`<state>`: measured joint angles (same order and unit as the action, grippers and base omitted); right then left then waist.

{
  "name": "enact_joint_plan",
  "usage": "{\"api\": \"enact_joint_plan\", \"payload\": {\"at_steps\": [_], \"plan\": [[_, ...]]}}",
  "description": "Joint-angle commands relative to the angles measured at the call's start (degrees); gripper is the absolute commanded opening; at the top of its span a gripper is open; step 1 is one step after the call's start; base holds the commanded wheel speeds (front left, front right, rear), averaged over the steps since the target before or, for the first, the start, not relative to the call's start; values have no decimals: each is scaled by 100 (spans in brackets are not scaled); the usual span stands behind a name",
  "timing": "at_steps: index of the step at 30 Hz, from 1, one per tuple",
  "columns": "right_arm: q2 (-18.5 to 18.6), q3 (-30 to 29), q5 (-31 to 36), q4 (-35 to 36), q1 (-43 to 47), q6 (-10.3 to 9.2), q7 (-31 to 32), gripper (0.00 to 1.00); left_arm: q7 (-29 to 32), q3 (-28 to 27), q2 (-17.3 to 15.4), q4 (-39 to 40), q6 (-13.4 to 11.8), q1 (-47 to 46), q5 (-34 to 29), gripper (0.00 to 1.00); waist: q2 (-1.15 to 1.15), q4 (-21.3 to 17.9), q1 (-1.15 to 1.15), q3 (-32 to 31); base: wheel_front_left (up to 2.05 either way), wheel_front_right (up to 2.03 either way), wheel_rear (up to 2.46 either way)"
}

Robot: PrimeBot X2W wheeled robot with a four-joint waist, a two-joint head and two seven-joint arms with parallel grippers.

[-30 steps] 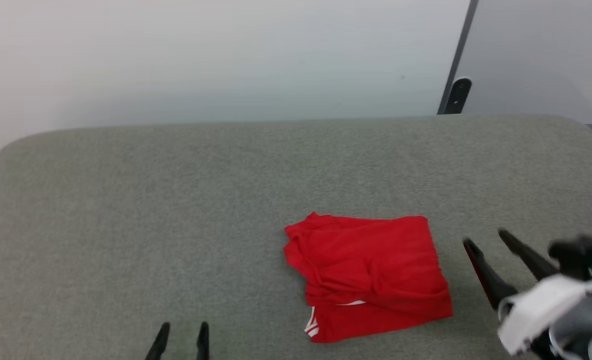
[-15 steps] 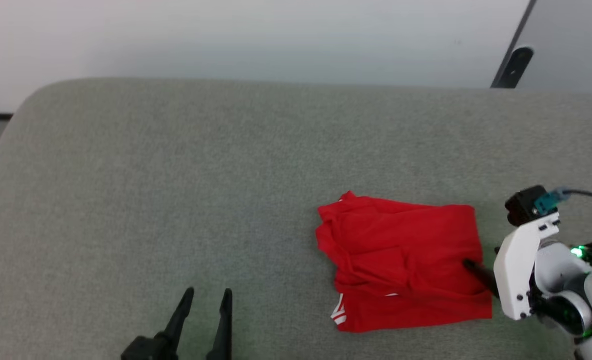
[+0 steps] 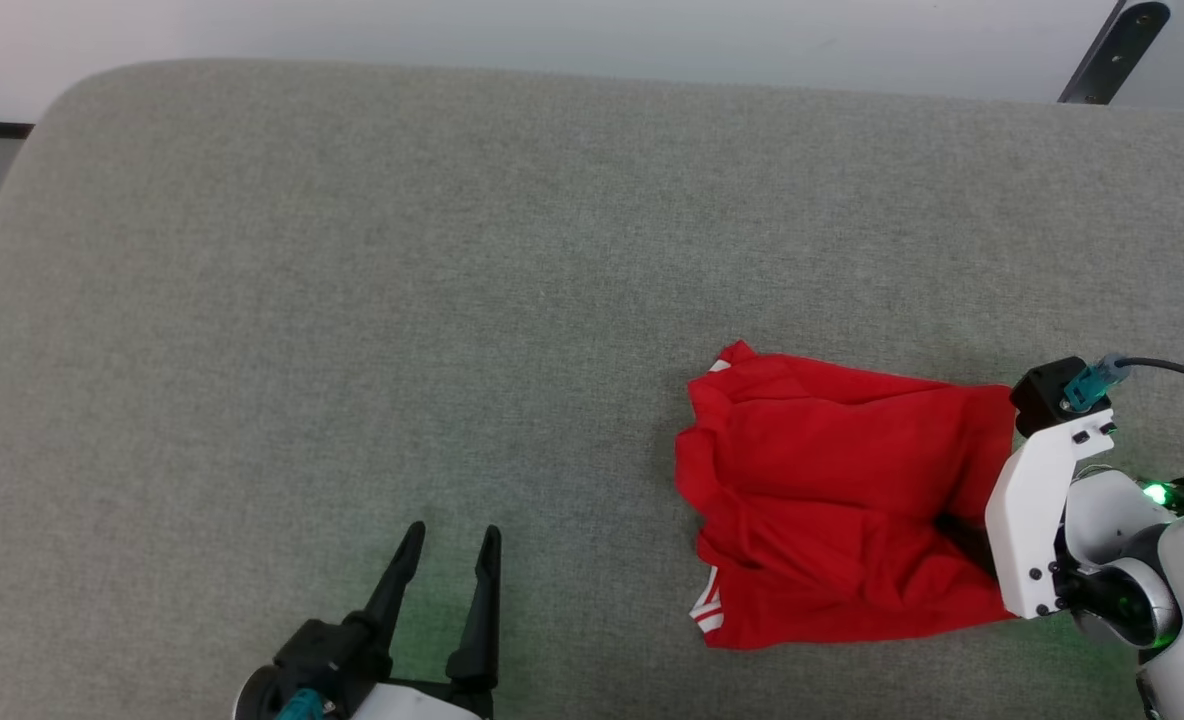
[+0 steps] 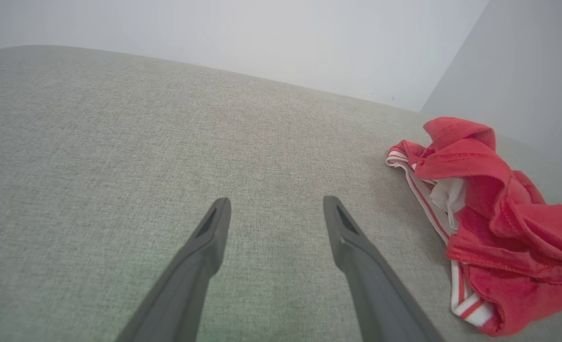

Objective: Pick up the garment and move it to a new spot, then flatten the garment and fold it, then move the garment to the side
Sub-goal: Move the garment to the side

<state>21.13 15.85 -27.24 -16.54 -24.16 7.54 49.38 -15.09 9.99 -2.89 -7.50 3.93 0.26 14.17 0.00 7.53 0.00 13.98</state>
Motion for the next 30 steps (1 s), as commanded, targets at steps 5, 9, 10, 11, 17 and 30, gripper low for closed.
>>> {"api": "enact_joint_plan", "payload": {"at_steps": [5,9,10,11,17,30], "plan": [[-249,212,-128,-380,249,-11,-342,0,-5,-42,4,-83,13,-70,-65,100,0,-113,0,-94,0,0,0],[-274,84,-246,-311,276,-11,-814,0,-4,-91,4,-83,5,-14,-107,100,0,-310,0,-202,0,0,0],[-246,38,-282,-280,293,-11,-918,0,-5,-100,4,-73,7,9,-111,100,0,-365,0,-225,0,0,0],[-203,-4,-329,-230,334,-11,-1030,0,-5,-116,3,-63,14,33,-117,100,0,-428,0,-247,0,0,0],[135,-436,-696,252,617,-11,-1447,0,-4,-176,4,-5,32,116,-177,100,0,-735,0,-276,0,0,0],[1590,-2030,-774,572,840,-10,-1435,0,-5,-409,-56,323,167,31,-426,100,0,-1227,0,-7,0,0,0]]}}
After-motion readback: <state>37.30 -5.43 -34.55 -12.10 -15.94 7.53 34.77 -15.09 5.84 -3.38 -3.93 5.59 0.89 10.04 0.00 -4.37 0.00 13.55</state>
